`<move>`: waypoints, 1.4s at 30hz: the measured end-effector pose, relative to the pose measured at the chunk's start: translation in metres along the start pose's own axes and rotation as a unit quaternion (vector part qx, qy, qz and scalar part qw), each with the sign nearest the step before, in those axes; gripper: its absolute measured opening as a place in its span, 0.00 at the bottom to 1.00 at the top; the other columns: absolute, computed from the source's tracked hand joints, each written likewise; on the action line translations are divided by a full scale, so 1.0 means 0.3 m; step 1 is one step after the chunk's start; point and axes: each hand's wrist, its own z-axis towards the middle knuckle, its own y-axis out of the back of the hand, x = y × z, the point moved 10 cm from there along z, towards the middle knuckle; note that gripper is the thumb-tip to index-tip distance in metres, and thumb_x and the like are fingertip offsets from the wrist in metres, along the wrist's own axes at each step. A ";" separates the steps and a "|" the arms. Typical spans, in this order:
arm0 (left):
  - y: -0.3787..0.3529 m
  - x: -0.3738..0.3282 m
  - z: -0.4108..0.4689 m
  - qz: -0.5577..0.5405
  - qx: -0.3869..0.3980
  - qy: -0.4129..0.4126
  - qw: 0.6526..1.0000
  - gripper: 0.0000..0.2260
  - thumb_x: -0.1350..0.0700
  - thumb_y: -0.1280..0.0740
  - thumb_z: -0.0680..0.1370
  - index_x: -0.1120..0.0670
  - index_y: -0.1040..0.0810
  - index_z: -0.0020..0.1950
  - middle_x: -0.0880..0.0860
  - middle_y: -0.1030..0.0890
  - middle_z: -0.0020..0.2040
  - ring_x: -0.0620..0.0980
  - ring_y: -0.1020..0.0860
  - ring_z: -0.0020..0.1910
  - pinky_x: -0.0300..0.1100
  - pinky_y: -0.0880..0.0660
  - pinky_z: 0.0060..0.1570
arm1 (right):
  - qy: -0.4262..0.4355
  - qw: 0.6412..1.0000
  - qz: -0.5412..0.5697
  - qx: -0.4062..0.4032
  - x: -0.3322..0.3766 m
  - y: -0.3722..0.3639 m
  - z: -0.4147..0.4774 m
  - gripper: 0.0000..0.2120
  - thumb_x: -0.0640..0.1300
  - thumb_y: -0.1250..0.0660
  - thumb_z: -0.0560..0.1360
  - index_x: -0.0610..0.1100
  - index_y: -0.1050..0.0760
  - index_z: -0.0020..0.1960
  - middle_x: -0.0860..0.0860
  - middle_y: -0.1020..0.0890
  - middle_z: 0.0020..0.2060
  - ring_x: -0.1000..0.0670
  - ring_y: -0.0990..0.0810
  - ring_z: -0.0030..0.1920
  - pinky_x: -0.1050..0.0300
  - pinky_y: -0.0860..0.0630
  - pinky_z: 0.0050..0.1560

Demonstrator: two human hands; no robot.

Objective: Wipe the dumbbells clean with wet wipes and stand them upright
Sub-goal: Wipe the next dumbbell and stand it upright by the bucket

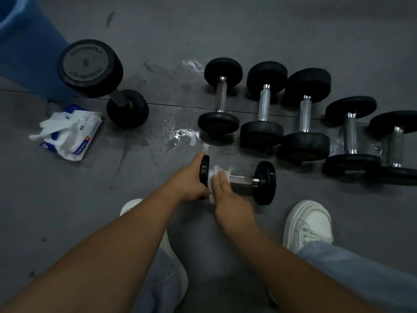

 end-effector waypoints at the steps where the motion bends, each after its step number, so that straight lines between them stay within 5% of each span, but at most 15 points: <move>1: -0.006 0.009 0.000 -0.019 0.006 0.015 1.000 0.49 0.58 0.23 0.64 0.45 0.47 0.78 0.57 0.21 0.55 0.54 0.21 0.47 0.42 0.22 0.42 | -0.010 1.000 -0.005 -0.007 -0.032 0.014 0.011 0.28 0.45 0.47 0.81 0.53 0.53 0.78 0.56 0.57 0.78 0.41 0.22 0.58 0.46 0.26 0.52; 4: -0.023 0.027 -0.014 -0.046 0.016 0.049 0.998 0.46 0.54 0.22 0.65 0.50 0.44 0.77 0.55 0.23 0.59 0.54 0.22 0.52 0.41 0.24 0.46 | -0.093 0.993 0.017 -0.064 -0.155 0.081 0.059 0.26 0.43 0.46 0.81 0.52 0.49 0.77 0.54 0.51 0.78 0.41 0.23 0.61 0.46 0.24 0.53; 8: -0.043 -0.002 -0.046 -0.064 0.004 0.032 0.997 0.47 0.55 0.28 0.73 0.49 0.58 0.81 0.55 0.25 0.63 0.52 0.24 0.54 0.41 0.26 0.53 | 0.012 1.000 -0.020 -0.009 -0.050 0.033 0.032 0.29 0.42 0.47 0.81 0.53 0.54 0.78 0.53 0.50 0.78 0.41 0.21 0.56 0.46 0.24 0.52; 10: -0.042 -0.017 -0.057 -0.028 -0.009 0.022 0.999 0.45 0.53 0.31 0.75 0.47 0.60 0.81 0.59 0.25 0.67 0.56 0.23 0.58 0.42 0.27 0.58 | -0.040 0.998 -0.020 -0.038 -0.115 0.067 0.042 0.28 0.43 0.48 0.82 0.52 0.54 0.78 0.49 0.45 0.78 0.40 0.21 0.53 0.47 0.25 0.51; 12: -0.038 -0.021 -0.067 0.003 -0.021 0.017 1.000 0.43 0.51 0.33 0.77 0.47 0.60 0.81 0.60 0.26 0.69 0.58 0.24 0.62 0.41 0.29 0.58 | -0.078 0.994 -0.034 -0.065 -0.142 0.085 0.046 0.29 0.42 0.47 0.81 0.48 0.55 0.79 0.50 0.53 0.79 0.41 0.21 0.52 0.49 0.25 0.48; 15: -0.044 -0.029 -0.082 0.010 -0.022 0.006 1.000 0.41 0.51 0.34 0.78 0.48 0.61 0.81 0.61 0.25 0.67 0.59 0.23 0.61 0.44 0.28 0.57 | 0.024 0.997 -0.066 -0.020 -0.063 0.017 0.033 0.31 0.44 0.47 0.81 0.51 0.58 0.79 0.55 0.59 0.78 0.42 0.21 0.53 0.49 0.26 0.46; 19: -0.036 -0.019 -0.077 0.033 -0.036 -0.001 0.999 0.38 0.51 0.38 0.81 0.50 0.62 0.80 0.64 0.25 0.66 0.61 0.24 0.61 0.48 0.27 0.60 | -0.044 0.996 -0.043 -0.071 -0.120 0.082 0.062 0.31 0.42 0.46 0.81 0.49 0.57 0.79 0.55 0.57 0.78 0.41 0.20 0.53 0.48 0.24 0.47; 22: -0.030 -0.035 -0.079 0.057 -0.045 -0.011 0.997 0.35 0.50 0.42 0.83 0.50 0.63 0.80 0.65 0.22 0.62 0.61 0.22 0.57 0.50 0.26 0.56 | 0.065 0.998 -0.016 -0.017 -0.026 0.070 0.045 0.30 0.46 0.43 0.79 0.57 0.51 0.78 0.57 0.46 0.77 0.42 0.22 0.58 0.48 0.23 0.54; 25: -0.043 -0.029 -0.076 0.076 -0.025 -0.002 0.997 0.44 0.49 0.35 0.78 0.48 0.66 0.79 0.61 0.21 0.59 0.59 0.21 0.53 0.47 0.25 0.52 | 0.069 0.983 0.077 -0.150 -0.046 0.215 0.048 0.12 0.50 0.46 0.74 0.51 0.28 0.54 0.51 0.22 0.54 0.40 0.21 0.51 0.50 0.26 0.46; 27: -0.048 -0.021 -0.066 0.084 -0.010 0.009 0.996 0.52 0.50 0.28 0.72 0.47 0.67 0.79 0.59 0.21 0.58 0.57 0.20 0.51 0.44 0.25 0.50 | 0.031 0.970 0.094 -0.220 -0.073 0.275 0.068 0.05 0.48 0.46 0.73 0.48 0.33 0.42 0.48 0.27 0.43 0.39 0.24 0.44 0.51 0.31 0.39; 30: -0.034 -0.018 -0.043 0.082 -0.014 0.017 0.996 0.54 0.52 0.26 0.70 0.48 0.65 0.79 0.59 0.21 0.58 0.57 0.21 0.52 0.44 0.26 0.49 | 0.004 0.977 -0.045 -0.210 -0.068 0.205 0.094 0.17 0.42 0.40 0.72 0.40 0.26 0.60 0.43 0.24 0.56 0.39 0.24 0.55 0.48 0.27 0.47; 32: -0.030 -0.015 -0.033 0.071 -0.013 0.016 0.997 0.54 0.53 0.26 0.70 0.48 0.65 0.79 0.59 0.21 0.59 0.56 0.21 0.52 0.45 0.25 0.52 | 0.015 0.975 -0.126 -0.184 -0.066 0.144 0.095 0.26 0.42 0.45 0.71 0.39 0.30 0.69 0.42 0.25 0.64 0.40 0.28 0.65 0.47 0.28 0.56; 36: -0.037 -0.012 -0.030 0.047 -0.011 0.012 0.999 0.53 0.54 0.26 0.70 0.47 0.64 0.79 0.57 0.21 0.57 0.55 0.22 0.50 0.44 0.25 0.51 | 0.164 0.965 -0.125 -0.163 0.001 0.176 0.094 0.16 0.41 0.41 0.73 0.48 0.22 0.58 0.52 0.18 0.53 0.48 0.21 0.56 0.54 0.31 0.56; 40: -0.025 -0.010 -0.010 0.036 -0.006 0.014 0.999 0.54 0.55 0.25 0.69 0.47 0.63 0.79 0.57 0.21 0.56 0.54 0.23 0.47 0.42 0.26 0.48 | 0.059 0.980 -0.123 -0.144 -0.019 0.149 0.110 0.25 0.39 0.50 0.71 0.40 0.26 0.65 0.43 0.22 0.60 0.41 0.24 0.62 0.49 0.28 0.61; 42: -0.027 -0.014 -0.008 0.029 -0.003 0.004 1.000 0.54 0.55 0.25 0.69 0.48 0.64 0.79 0.58 0.20 0.56 0.55 0.21 0.49 0.43 0.25 0.50 | 0.122 0.972 -0.164 -0.120 0.047 0.079 0.080 0.26 0.40 0.50 0.70 0.38 0.25 0.64 0.41 0.22 0.61 0.42 0.23 0.62 0.47 0.27 0.61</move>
